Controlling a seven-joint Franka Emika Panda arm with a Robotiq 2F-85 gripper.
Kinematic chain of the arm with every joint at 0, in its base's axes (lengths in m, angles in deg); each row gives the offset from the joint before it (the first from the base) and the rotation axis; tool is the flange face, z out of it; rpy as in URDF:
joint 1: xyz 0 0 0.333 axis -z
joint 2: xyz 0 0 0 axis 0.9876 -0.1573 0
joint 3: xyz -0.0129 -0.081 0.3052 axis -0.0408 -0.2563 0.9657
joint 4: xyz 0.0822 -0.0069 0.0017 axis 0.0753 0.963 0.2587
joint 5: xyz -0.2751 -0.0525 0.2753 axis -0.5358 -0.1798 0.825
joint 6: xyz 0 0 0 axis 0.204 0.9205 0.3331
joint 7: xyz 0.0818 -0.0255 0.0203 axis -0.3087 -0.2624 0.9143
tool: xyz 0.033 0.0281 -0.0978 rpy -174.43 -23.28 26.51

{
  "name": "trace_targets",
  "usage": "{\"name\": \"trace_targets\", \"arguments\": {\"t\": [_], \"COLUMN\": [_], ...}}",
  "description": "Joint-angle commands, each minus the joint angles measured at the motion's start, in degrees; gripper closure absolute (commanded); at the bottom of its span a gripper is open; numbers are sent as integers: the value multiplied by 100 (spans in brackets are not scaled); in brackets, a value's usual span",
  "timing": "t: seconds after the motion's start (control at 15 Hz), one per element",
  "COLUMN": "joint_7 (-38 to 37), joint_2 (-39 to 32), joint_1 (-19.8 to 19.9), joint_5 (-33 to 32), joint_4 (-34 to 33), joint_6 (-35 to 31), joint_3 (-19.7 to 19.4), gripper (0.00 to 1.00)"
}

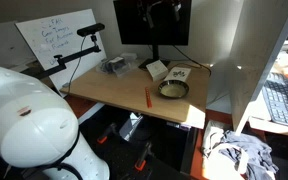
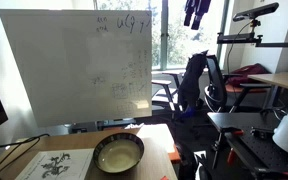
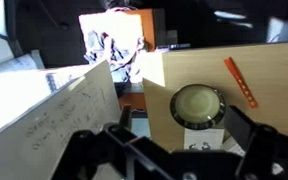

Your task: Put the marker in the bowl

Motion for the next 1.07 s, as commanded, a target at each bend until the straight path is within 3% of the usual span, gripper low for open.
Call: {"name": "trace_targets", "arguments": {"t": [0.0,0.27,0.53,1.0], "joint_7": [-39,-39,572,1469], "joint_2": [-1,-1,-505,-2651], "joint_1": [-85,-85,-548,-1326], "joint_5": [-43,-43,206,763], "joint_4": [-15,-16,-63,-326], "joint_6": [23,23,-367,-2126], "joint_3": [-63,-63,-136,149], "gripper": [0,0,0,0]}}
